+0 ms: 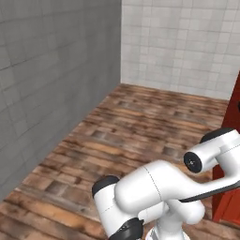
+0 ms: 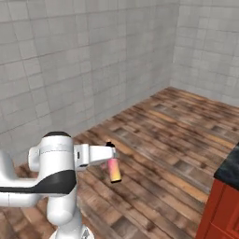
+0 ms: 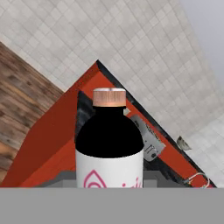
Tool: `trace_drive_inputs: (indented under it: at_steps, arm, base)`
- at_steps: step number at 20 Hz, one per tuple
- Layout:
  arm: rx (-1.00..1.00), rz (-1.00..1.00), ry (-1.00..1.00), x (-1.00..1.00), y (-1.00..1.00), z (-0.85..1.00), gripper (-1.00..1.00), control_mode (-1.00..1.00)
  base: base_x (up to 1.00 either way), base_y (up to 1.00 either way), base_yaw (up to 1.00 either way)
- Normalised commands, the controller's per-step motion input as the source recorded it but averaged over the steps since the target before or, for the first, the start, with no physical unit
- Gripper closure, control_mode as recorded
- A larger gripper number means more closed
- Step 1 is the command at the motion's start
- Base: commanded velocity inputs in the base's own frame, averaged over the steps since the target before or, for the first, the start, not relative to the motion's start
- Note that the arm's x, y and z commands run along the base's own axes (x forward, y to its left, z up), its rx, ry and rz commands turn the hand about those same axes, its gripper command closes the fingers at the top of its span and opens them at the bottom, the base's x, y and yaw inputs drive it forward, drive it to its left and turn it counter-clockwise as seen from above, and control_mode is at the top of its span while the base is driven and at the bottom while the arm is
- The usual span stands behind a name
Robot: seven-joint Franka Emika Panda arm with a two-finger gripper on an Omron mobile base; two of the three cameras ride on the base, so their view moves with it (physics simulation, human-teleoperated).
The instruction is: Open the fridge, grab two sodas, and place both sodas inside the bowl with ice on the dining counter.
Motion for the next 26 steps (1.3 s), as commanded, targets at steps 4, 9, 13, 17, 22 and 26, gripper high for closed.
trace_drive_inputs:
  at_steps: [4,9,13,17,22,26]
  arm:
    - [0.0,0.0,0.0,0.0,0.0,0.0,1.0,1.0]
    - [0.0,0.0,0.0,0.0,0.0,0.0,1.0,1.0]
    - [0.0,0.0,0.0,0.0,0.0,0.0,1.0,1.0]
    - [0.0,0.0,0.0,0.0,0.0,0.0,1.0,1.0]
    - [0.0,0.0,0.0,0.0,0.0,0.0,1.0,1.0]
    - [0.0,0.0,0.0,0.0,0.0,0.0,1.0,1.0]
  base:
    - [0.92,0.28,-0.37]
    - [0.95,0.25,-0.37]
    - [0.94,0.34,-0.38]
    - [0.96,0.31,-0.37]
    - [0.88,0.12,-0.38]
    - [0.84,0.19,-0.39]
